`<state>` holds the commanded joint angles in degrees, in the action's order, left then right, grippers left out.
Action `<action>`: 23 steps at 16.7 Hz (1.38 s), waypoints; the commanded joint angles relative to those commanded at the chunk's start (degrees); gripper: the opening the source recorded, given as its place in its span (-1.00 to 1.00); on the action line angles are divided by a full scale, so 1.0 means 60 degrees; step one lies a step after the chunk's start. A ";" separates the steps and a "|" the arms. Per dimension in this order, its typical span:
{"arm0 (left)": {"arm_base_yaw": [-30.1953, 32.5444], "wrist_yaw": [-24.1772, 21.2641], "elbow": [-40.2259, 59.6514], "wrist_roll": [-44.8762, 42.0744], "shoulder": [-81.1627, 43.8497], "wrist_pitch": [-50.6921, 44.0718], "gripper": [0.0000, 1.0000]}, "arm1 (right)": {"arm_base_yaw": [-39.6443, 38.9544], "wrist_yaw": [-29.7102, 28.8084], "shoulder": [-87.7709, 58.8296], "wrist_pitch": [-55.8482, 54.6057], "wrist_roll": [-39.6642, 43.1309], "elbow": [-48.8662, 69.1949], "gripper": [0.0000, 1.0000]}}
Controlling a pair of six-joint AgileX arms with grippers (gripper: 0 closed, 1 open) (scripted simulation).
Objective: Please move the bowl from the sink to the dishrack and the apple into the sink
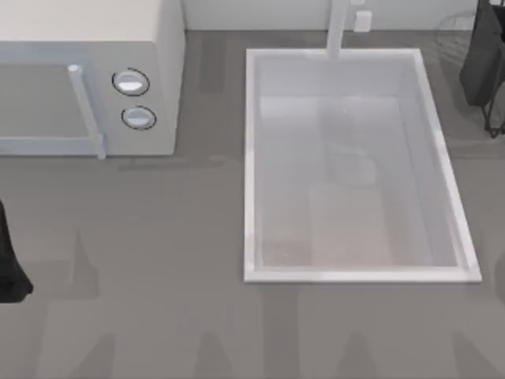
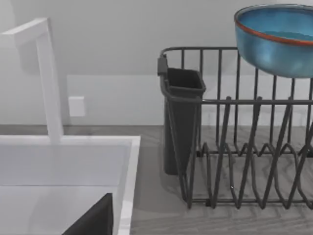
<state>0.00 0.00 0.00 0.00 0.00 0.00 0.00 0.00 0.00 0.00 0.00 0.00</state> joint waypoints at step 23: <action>0.0000 0.0000 0.0000 0.0000 0.0000 0.0000 1.00 | 0.0569 -0.0032 -0.4321 0.2710 0.0599 0.3130 1.00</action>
<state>0.00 0.00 0.00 0.00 0.00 0.00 3.42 -0.19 -25.93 16.27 3.60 18.78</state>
